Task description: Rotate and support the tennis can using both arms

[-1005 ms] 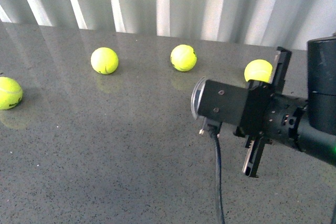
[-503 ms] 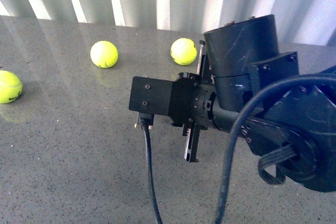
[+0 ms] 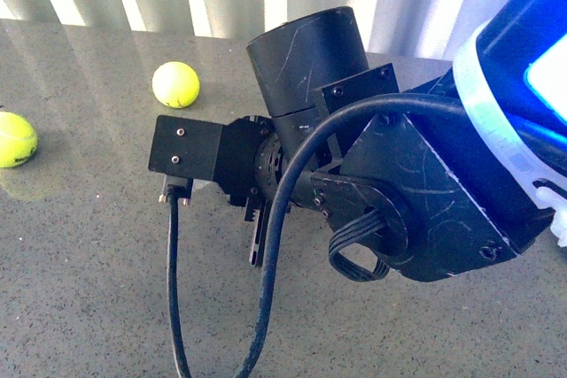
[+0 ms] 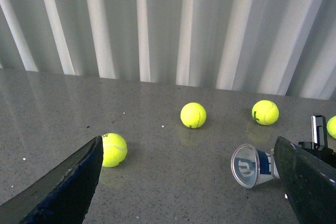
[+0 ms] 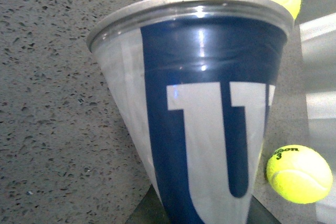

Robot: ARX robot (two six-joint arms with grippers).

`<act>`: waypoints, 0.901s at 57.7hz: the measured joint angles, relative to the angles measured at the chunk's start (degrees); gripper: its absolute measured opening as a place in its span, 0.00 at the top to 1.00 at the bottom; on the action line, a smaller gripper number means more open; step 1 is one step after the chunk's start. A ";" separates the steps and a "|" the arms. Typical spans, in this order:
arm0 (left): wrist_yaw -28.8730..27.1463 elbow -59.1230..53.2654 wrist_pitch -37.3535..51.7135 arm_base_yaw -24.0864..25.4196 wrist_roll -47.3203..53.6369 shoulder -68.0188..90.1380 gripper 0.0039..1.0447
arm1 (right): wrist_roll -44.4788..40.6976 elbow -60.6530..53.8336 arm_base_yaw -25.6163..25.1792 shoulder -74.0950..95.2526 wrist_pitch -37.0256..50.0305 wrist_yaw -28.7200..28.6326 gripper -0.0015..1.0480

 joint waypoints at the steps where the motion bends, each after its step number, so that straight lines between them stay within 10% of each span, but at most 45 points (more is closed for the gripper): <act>1: 0.00 0.00 0.00 0.00 0.00 0.00 0.06 | -0.04 0.00 0.04 0.00 -0.22 0.00 0.94; 9: 0.00 0.00 0.00 0.00 0.00 0.00 0.06 | -0.66 0.00 0.15 -0.13 -3.02 0.48 0.94; 39: 0.00 0.00 0.00 0.00 0.00 0.00 0.06 | 2.73 -0.59 -1.31 0.11 -1.90 2.64 0.08; 52: 0.00 0.00 0.00 0.00 0.00 0.00 0.06 | 4.00 0.22 -2.80 0.39 -0.09 4.33 0.07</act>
